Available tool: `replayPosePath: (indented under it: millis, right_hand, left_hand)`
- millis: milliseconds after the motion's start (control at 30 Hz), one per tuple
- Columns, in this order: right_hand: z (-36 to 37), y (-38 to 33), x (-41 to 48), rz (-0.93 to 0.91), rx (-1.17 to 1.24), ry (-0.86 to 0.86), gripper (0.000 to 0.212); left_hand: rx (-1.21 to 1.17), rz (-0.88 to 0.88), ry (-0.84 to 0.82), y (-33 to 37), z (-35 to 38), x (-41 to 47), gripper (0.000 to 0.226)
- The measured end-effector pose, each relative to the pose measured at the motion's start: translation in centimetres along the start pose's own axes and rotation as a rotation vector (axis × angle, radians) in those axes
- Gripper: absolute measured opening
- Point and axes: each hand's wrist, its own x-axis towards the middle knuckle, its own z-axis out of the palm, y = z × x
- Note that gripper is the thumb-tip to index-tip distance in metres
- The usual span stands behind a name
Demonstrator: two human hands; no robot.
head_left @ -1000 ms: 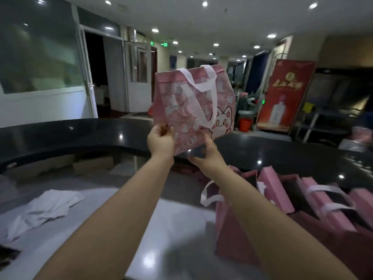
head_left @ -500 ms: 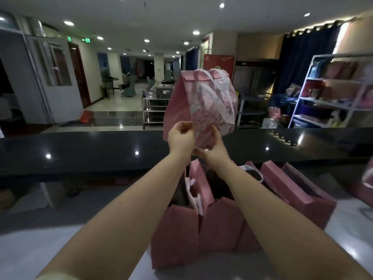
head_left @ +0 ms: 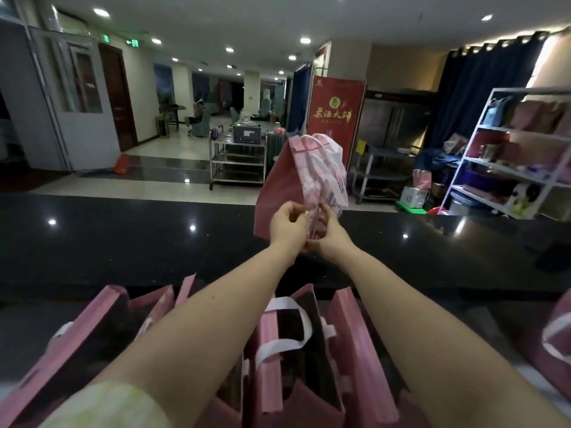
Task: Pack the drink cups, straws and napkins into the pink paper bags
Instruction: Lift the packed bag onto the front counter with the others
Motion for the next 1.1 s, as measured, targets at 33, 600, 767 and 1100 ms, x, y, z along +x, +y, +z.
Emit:
replayPosePath:
  millis: [33, 600, 767, 1100]
  right_hand:
    - [-0.9, 0.9, 0.9, 0.009, 0.003, -0.007, 0.103]
    - [-5.2, 6.5, 8.7, -0.129, -0.057, 0.262, 0.062]
    - [-3.4, 7.4, 10.6, -0.054, -0.143, 0.402, 0.052]
    - [-4.4, 9.4, 11.7, -0.028, -0.133, 0.404, 0.029]
  left_hand:
    - [0.025, -0.001, 0.005, -0.7, 1.5, 0.6, 0.019]
    - [0.609, 0.204, 0.232, -6.3, 1.8, 8.9, 0.069]
    - [0.482, 0.071, 0.061, -8.1, 3.2, 11.0, 0.061]
    - [0.471, 0.086, -0.002, -9.4, 3.4, 11.3, 0.042]
